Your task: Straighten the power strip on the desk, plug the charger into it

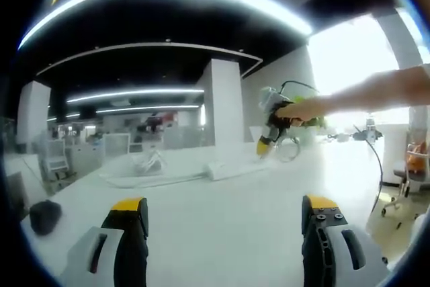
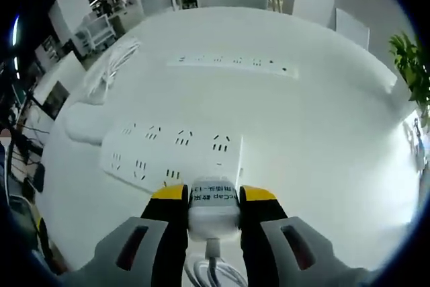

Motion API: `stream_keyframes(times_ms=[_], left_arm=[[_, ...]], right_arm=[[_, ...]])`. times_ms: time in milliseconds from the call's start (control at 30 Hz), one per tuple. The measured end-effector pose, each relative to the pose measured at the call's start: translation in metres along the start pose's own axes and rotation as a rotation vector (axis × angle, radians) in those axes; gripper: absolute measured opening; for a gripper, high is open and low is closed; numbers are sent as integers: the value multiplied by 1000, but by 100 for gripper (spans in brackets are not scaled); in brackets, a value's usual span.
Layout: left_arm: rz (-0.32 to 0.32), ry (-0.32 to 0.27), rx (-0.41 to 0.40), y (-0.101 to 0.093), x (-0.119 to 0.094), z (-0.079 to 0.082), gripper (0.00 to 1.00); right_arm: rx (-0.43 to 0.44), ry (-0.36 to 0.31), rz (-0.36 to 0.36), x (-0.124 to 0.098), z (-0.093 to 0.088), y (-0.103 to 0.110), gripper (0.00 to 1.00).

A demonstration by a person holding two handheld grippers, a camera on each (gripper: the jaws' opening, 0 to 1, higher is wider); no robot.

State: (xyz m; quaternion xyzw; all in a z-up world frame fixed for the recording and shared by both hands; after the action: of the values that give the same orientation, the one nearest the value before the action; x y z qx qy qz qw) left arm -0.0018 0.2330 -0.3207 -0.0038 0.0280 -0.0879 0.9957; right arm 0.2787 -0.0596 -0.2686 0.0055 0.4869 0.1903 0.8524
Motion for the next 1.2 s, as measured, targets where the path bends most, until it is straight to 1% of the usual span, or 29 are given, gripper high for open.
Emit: stream_keyframes(times_ms=[133,267,367,600,700,767,833,933,1067,1200], left_arm=[[9,2,0,3,-1,0,98],[13,3,1,6,-1,0,97],[15,2,-1,7,0,0,97],[18,7,0,8,1,-1,97],[17,9,3,7,1,-1,97],[17,8,1,7,1,-1,97],[17,10,1,7,2,-2,97],[16,12,-4,6,4,-2,97],[13,14,-3,4,4,-3,97],[16,18,0,5,3,-4,97]], right_arm=[[0,8,-15,2,3,1,27],[-15,36,-41,4,6,4,27],[-14,53,-48,4,10,4,27],[57,102,-33,8,13,-1,27],[71,117,-29,8,15,-1,27],[71,126,-32,9,15,-1,27],[73,156,-39,10,15,1,27],[70,176,-58,10,15,3,27],[58,189,-81,12,17,5,27],[73,221,-96,17,14,4,27]])
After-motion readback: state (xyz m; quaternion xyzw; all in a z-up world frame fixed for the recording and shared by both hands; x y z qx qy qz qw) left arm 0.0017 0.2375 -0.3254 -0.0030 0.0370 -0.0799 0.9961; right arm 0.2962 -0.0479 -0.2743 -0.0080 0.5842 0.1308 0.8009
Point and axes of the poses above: the point that each gripper's makers call its tool centre point, and the gripper's own axes: x roughly forward along the fingers, y roughly to its left, z roughly out of its top, the point moved 9 cm from there along -x, roughly backward along the fingers, and after that the axes turned 10 degrees about z, right-handed, at the moved point
